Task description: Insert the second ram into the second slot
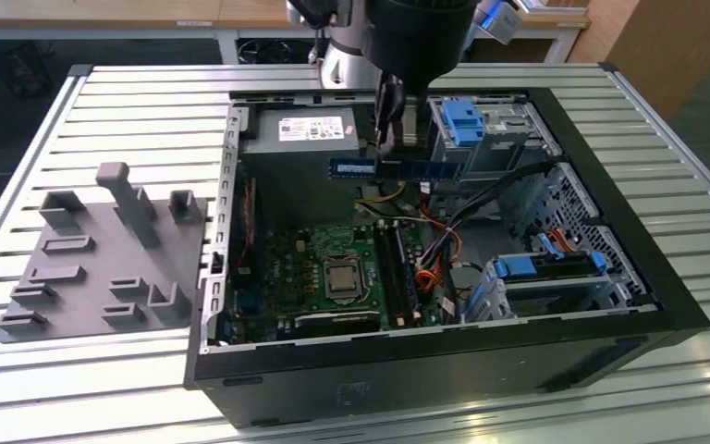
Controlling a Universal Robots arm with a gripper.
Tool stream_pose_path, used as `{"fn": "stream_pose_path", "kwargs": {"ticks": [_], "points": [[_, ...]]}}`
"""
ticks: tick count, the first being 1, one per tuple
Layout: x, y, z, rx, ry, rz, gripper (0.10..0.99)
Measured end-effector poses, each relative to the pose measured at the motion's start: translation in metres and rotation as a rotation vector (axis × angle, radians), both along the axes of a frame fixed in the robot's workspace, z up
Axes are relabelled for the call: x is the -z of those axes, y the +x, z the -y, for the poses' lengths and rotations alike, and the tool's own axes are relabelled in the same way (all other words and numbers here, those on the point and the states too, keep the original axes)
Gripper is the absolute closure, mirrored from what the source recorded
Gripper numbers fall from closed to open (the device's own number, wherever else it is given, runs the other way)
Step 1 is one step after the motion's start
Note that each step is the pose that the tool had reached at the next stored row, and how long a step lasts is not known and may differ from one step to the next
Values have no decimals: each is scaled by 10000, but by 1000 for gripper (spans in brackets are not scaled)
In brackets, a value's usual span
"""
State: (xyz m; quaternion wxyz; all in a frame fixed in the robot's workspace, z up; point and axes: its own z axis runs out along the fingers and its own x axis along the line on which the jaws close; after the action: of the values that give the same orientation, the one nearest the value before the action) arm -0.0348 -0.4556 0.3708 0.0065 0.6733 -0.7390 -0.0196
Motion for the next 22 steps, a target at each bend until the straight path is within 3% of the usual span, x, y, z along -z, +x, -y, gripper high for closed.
{"fn": "stream_pose_path", "kwargs": {"ticks": [22], "points": [[2,0,0,766,1,0,949]]}}
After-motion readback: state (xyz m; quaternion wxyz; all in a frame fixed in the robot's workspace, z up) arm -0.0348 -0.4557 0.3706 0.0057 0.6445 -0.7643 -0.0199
